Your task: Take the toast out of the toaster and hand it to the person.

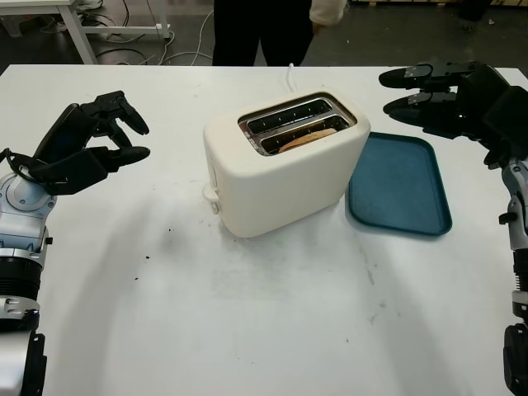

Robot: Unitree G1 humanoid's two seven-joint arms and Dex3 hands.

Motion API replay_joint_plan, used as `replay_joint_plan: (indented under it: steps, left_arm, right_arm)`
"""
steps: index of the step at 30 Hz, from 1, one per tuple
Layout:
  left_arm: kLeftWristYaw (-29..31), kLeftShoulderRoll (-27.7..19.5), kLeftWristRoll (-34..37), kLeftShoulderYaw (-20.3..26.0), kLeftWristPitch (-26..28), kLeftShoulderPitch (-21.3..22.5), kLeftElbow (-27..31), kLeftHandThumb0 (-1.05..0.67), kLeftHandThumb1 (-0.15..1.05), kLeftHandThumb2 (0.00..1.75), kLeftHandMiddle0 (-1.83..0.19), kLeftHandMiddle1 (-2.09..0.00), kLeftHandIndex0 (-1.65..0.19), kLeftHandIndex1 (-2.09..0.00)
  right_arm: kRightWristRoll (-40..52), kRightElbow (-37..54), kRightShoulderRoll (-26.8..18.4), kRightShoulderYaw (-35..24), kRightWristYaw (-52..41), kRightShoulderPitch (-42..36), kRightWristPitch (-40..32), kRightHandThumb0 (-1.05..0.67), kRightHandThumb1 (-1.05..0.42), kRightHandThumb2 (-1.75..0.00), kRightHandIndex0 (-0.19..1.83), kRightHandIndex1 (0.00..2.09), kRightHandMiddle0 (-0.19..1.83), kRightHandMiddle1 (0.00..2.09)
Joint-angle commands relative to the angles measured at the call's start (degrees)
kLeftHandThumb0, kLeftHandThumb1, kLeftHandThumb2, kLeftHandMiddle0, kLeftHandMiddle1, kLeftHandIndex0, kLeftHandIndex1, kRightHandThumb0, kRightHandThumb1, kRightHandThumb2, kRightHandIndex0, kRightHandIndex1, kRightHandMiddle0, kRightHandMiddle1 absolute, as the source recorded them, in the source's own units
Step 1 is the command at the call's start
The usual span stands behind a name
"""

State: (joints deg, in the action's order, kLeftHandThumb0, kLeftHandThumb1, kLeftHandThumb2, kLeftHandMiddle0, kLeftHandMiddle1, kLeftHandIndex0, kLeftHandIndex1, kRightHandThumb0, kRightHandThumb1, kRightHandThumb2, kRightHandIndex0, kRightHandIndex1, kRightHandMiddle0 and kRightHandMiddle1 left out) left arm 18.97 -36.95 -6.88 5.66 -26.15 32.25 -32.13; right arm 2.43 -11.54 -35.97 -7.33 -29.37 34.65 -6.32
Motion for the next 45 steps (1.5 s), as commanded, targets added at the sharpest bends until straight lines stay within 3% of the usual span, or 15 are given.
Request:
replay_joint_plan:
  steps: [1, 11, 45]
  left_arm:
    - [0.3, -1.0, 0.2, 0.1, 0.2, 1.0, 0.3, -1.05, 0.92, 0.28, -0.59, -1.46, -0.38, -1.49]
    - [0.7, -0.3, 0.4, -0.2, 0.2, 1.5, 0.1, -1.05, 0.92, 0.26, -0.59, -1.44, -0.40, -1.45]
    - [0.2, 0.0, -0.2, -0.8, -0.9, 2.3, -0.8, -1.05, 0.92, 0.28, -0.60, -1.44, -0.38, -1.47]
  right_arm:
    - [-0.1, 0.9, 0.0, 0.1, 0.5, -0.1, 0.0, -0.43, -0.88, 0.00, 0.69, 0.46, 0.79, 0.01]
    - [0.1, 3.4, 0.5, -0.1, 1.1, -1.6, -3.5, -0.43, -0.88, 0.00, 0.64, 0.45, 0.77, 0.00]
    - [0.4, 4.2, 0.0, -0.1, 0.9, -1.3, -3.0, -0.43, -0.89, 0.00, 0.63, 0.50, 0.76, 0.00]
